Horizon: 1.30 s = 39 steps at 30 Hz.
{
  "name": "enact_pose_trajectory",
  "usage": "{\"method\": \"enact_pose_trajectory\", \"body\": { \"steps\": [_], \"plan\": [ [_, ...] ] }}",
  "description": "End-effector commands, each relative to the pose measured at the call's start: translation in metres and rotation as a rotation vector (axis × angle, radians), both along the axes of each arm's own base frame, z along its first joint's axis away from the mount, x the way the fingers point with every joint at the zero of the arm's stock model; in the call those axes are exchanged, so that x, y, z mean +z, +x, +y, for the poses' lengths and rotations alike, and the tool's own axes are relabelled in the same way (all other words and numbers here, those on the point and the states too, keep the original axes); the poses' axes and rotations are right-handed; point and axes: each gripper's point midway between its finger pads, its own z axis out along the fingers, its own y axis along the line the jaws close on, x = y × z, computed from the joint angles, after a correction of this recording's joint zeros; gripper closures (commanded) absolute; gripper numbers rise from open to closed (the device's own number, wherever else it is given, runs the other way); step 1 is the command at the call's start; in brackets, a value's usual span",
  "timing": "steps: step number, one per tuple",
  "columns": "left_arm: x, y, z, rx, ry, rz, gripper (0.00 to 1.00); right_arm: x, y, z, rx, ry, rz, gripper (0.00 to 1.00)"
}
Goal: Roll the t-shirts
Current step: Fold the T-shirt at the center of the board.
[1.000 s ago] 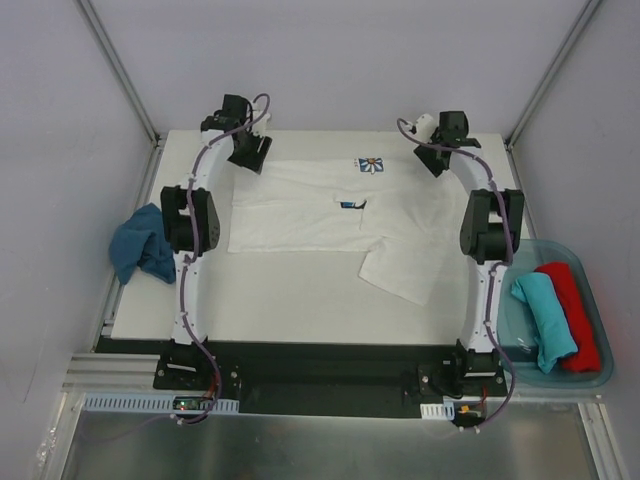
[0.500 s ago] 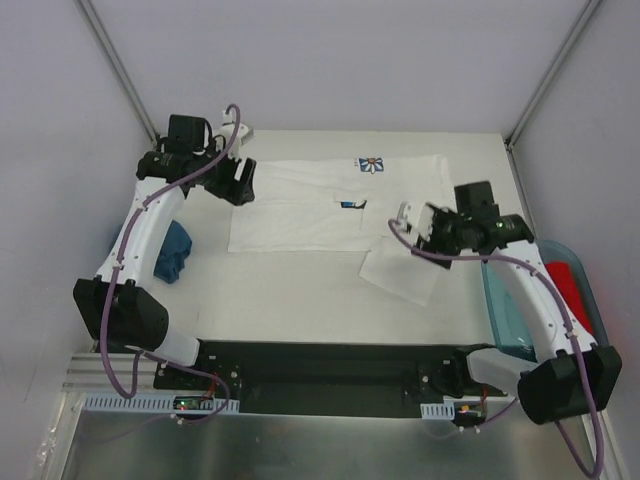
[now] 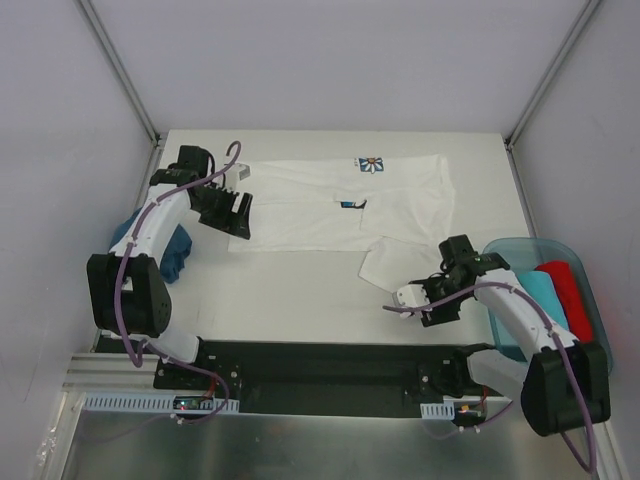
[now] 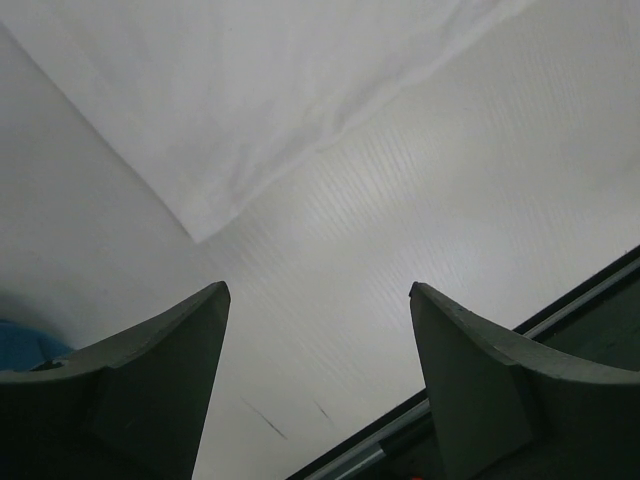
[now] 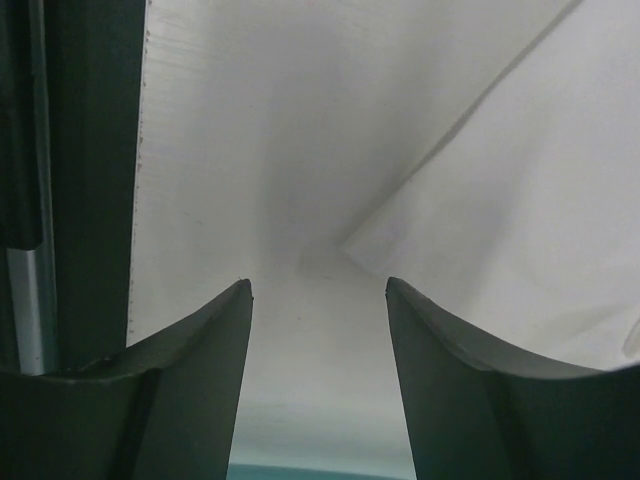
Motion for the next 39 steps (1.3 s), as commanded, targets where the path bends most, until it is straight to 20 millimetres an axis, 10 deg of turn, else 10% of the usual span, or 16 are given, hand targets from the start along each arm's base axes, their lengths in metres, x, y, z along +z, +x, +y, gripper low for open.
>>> {"method": "enact_pose_trajectory", "body": {
  "steps": [1,15,23,39],
  "plan": [
    [-0.008,0.002,0.02,0.047,0.011,0.027,0.27,-0.009,0.012,0.016,0.094,0.053,0.011,0.42],
    [-0.016,0.006,0.042,0.099,0.022,0.05,0.27,-0.035,0.041,0.004,0.098,-0.058,0.067,0.54],
    [-0.026,-0.005,0.043,0.17,0.013,0.121,0.27,-0.036,0.045,-0.001,0.001,-0.091,0.071,0.99],
    [-0.085,0.015,0.055,0.323,0.06,0.31,0.51,-0.004,0.052,0.007,-0.554,-0.037,0.112,0.99]
  ]
}}
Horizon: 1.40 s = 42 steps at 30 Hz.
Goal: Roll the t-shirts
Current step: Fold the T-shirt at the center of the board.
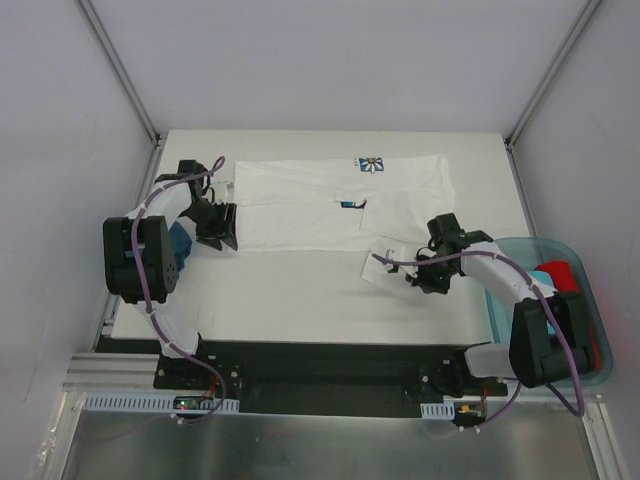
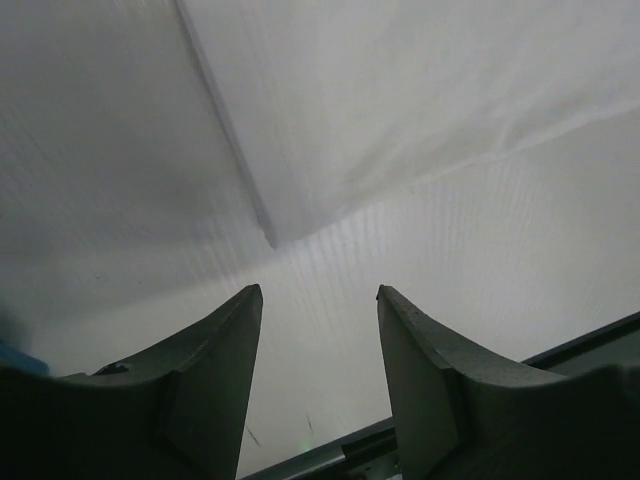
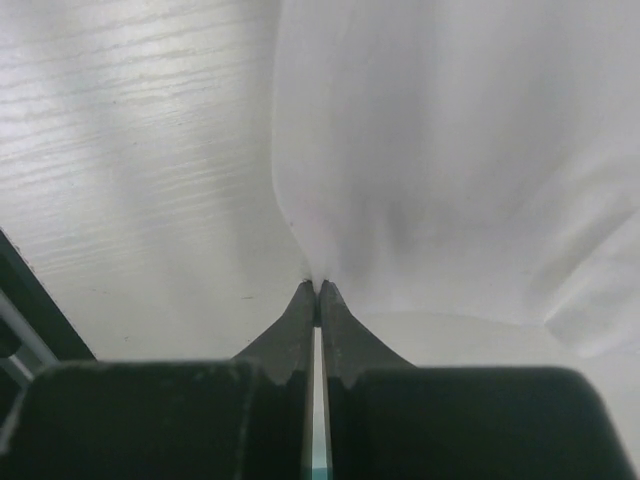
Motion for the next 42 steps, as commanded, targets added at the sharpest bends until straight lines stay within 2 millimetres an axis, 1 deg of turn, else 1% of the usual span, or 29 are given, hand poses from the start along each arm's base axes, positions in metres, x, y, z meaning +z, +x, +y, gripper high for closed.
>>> {"method": "enact_pose_trajectory", "body": {
  "steps": [1,3,9,10,12,14,15,16,17,18,22,23,24,25,26,27,29,30,31,32,33,34,36,37,38,39,40,41,42],
  "plan": [
    [-0.008,0.014,0.012,0.032,0.045,0.024,0.51,0.011,-0.001,0.003,-0.115,0.018,0.004,0.99],
    [-0.019,0.013,0.013,0.029,0.049,0.063,0.52,0.012,-0.002,-0.001,-0.109,-0.002,0.008,0.99],
    [-0.034,0.016,0.008,0.026,0.019,0.11,0.57,0.016,-0.004,-0.001,-0.106,-0.006,0.022,0.99],
    [-0.034,0.017,0.008,0.025,0.013,0.111,0.59,0.017,-0.002,-0.001,-0.111,-0.005,0.02,0.99],
    [-0.037,0.018,0.006,0.021,0.001,0.117,0.66,0.019,-0.001,-0.001,-0.12,-0.008,0.021,0.99],
    [-0.038,0.016,0.004,0.01,-0.013,0.122,0.73,0.022,0.006,0.0,-0.141,-0.004,0.014,0.99],
    [-0.037,0.014,0.003,0.007,-0.019,0.13,0.85,0.023,0.008,0.0,-0.152,-0.002,0.01,0.99],
    [-0.036,0.013,0.002,0.002,-0.026,0.132,0.9,0.026,0.011,0.0,-0.164,0.001,0.004,0.99],
    [-0.032,0.013,0.001,-0.01,-0.034,0.125,0.97,0.03,0.015,-0.001,-0.191,0.005,-0.006,0.99],
    [-0.028,0.01,-0.001,-0.011,-0.047,0.136,1.0,0.034,0.018,-0.002,-0.207,0.004,-0.013,0.99],
    [-0.012,0.009,-0.006,-0.018,-0.081,0.134,1.0,0.053,0.031,-0.011,-0.314,0.008,-0.045,0.99],
    [-0.004,0.015,-0.008,-0.013,-0.087,0.111,1.0,0.058,0.037,-0.017,-0.363,0.011,-0.056,0.99],
    [0.001,0.018,-0.009,-0.013,-0.095,0.095,1.0,0.067,0.046,-0.021,-0.411,0.014,-0.079,0.99],
    [0.006,0.021,-0.011,-0.011,-0.108,0.082,1.0,0.072,0.052,-0.024,-0.445,0.016,-0.094,0.99],
    [0.014,0.027,-0.012,-0.006,-0.113,0.056,1.0,0.075,0.059,-0.032,-0.487,0.011,-0.106,0.99],
    [0.018,0.031,-0.013,-0.005,-0.12,0.045,1.0,0.087,0.071,-0.035,-0.524,0.023,-0.142,0.99],
    [0.027,0.039,-0.015,-0.01,-0.132,0.017,1.0,0.097,0.087,-0.045,-0.57,0.015,-0.189,0.99],
    [0.03,0.041,-0.015,-0.007,-0.137,0.011,1.0,0.1,0.095,-0.049,-0.586,0.01,-0.205,0.99],
    [0.033,0.045,-0.016,-0.009,-0.143,-0.001,1.0,0.11,0.109,-0.051,-0.602,0.017,-0.246,0.99],
    [0.037,0.051,-0.017,-0.011,-0.149,-0.015,1.0,0.115,0.116,-0.055,-0.619,0.016,-0.263,0.99],
    [0.039,0.055,-0.017,-0.012,-0.151,-0.022,1.0,0.114,0.124,-0.057,-0.627,0.012,-0.255,0.99],
    [0.04,0.058,-0.018,-0.014,-0.154,-0.028,1.0,0.126,0.136,-0.057,-0.65,0.028,-0.291,0.99],
    [0.045,0.069,-0.016,-0.015,-0.151,-0.048,1.0,0.132,0.15,-0.061,-0.683,0.027,-0.312,0.99],
    [0.047,0.073,-0.015,-0.017,-0.147,-0.058,1.0,0.14,0.164,-0.063,-0.718,0.042,-0.331,0.99],
    [0.05,0.081,-0.013,-0.023,-0.132,-0.077,1.0,0.142,0.171,-0.066,-0.738,0.035,-0.345,0.99],
    [0.051,0.084,-0.011,-0.023,-0.125,-0.079,1.0,0.146,0.178,-0.069,-0.758,0.039,-0.362,0.99],
    [0.052,0.086,-0.01,-0.027,-0.118,-0.083,1.0,0.144,0.187,-0.072,-0.774,0.035,-0.363,0.99],
    [0.054,0.094,-0.006,-0.024,-0.11,-0.098,1.0,0.154,0.196,-0.075,-0.794,0.041,-0.395,0.99],
    [0.055,0.096,-0.005,-0.024,-0.109,-0.1,1.0,0.154,0.201,-0.077,-0.8,0.037,-0.4,0.99]
  ]
}}
